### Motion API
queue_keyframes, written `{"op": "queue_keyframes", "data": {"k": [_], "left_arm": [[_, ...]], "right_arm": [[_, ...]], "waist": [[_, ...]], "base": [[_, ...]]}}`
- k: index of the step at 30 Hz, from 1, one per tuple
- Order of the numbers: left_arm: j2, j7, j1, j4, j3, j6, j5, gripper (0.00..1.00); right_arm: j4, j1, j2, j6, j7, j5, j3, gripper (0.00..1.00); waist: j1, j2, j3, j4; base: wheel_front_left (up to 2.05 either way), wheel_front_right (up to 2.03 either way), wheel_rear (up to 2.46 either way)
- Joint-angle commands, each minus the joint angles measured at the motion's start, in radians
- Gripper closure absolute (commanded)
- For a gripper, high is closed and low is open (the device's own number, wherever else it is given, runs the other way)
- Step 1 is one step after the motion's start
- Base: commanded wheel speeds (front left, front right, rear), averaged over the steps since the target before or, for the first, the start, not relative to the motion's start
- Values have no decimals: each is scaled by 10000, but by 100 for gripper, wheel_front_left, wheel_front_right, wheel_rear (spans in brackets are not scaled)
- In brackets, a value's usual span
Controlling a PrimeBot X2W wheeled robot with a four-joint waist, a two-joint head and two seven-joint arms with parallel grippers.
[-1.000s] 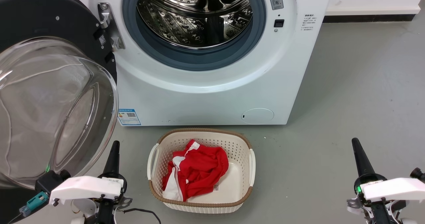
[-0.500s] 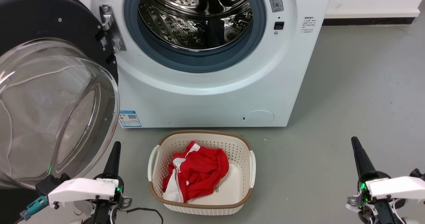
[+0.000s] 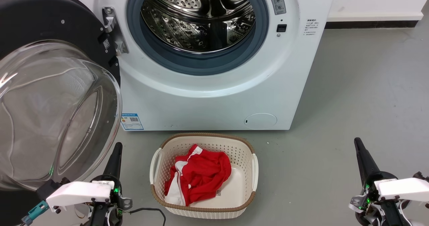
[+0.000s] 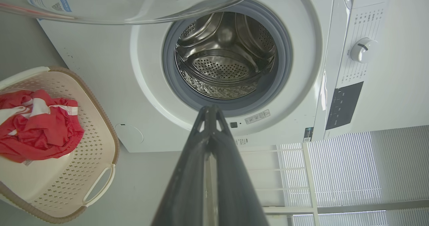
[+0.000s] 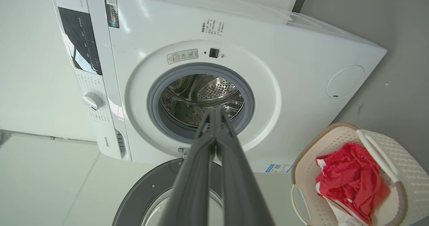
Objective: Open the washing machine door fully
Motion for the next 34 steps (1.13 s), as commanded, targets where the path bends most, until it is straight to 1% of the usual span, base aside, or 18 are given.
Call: {"op": "queue_keyframes", "data": {"k": [1,24,34], "left_arm": [[-2,55,-1,-3,47,-71,-210,100],[-123,501,56,78,273,-317,-1877,100],[-123,502,57,77,268,-312,-1866,100]], "right_arm": [[3,-175,-30,-2,66,236,-23,100],[237,-284,20,-3,498,1986,-135,100],[234,-290,47,-3,515,1937,-173,100]], "waist": [[0,-1,-10,2],[-1,-1,-178,32],[-1,-1,-181,32]], "base": [[0,0,0],[0,0,0],[0,0,0]]}}
